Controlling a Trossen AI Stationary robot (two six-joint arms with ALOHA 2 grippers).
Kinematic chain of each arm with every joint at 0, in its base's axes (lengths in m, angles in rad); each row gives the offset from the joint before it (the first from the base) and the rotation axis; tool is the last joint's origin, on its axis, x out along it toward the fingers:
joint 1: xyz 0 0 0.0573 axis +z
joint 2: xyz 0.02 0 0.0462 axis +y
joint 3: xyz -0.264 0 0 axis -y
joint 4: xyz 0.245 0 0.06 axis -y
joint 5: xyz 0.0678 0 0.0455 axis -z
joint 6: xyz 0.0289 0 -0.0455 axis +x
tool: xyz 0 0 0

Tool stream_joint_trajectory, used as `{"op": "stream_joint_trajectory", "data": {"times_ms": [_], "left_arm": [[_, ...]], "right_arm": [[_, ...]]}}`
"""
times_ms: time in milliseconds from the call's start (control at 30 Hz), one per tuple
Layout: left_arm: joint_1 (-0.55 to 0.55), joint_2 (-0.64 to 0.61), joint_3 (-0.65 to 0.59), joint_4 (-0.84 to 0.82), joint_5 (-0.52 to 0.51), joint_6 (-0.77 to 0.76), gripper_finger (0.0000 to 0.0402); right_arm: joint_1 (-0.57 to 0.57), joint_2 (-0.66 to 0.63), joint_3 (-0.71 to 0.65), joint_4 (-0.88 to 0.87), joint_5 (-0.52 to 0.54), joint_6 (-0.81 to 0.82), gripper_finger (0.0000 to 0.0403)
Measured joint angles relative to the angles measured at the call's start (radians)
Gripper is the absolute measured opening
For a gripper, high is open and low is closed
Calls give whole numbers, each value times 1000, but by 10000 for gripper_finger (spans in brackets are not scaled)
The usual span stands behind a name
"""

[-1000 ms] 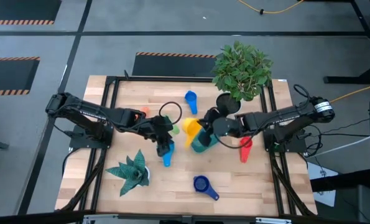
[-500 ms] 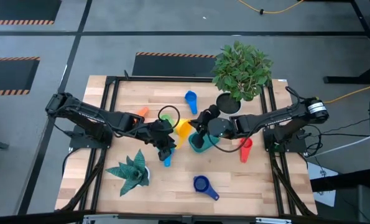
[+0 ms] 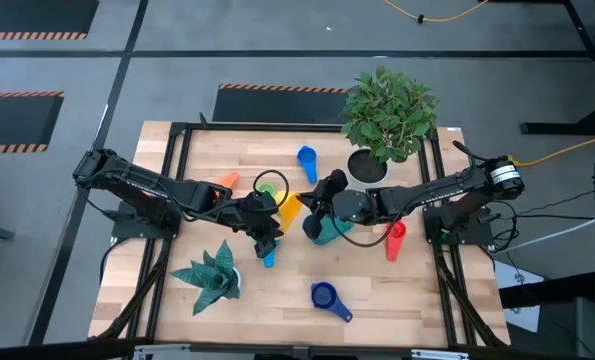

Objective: Nest measuring cups in basket
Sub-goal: Stack the yellow measuring cup on top of the light blue measuring cup

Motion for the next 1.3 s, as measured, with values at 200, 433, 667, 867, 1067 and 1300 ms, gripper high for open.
{"op": "stream_joint_trajectory", "data": {"times_ms": [200,433,667,867,1067,1300], "left_arm": [[0,0,0,0,0,0,86],[0,0,0,-7,-5,-2,8],[0,0,0,-6,-5,-2,5],[0,0,0,2,-2,1,4],[0,0,0,2,-6,3,3],[0,-65,0,-85,35,-19,2]], "right_arm": [[0,0,0,11,0,2,15],[0,0,-1,13,7,2,15],[0,0,-2,14,5,2,30],[0,0,-2,17,-1,-1,73],[0,-3,-2,12,-5,-30,120],[24,-99,-2,-67,-9,-135,126]]}}
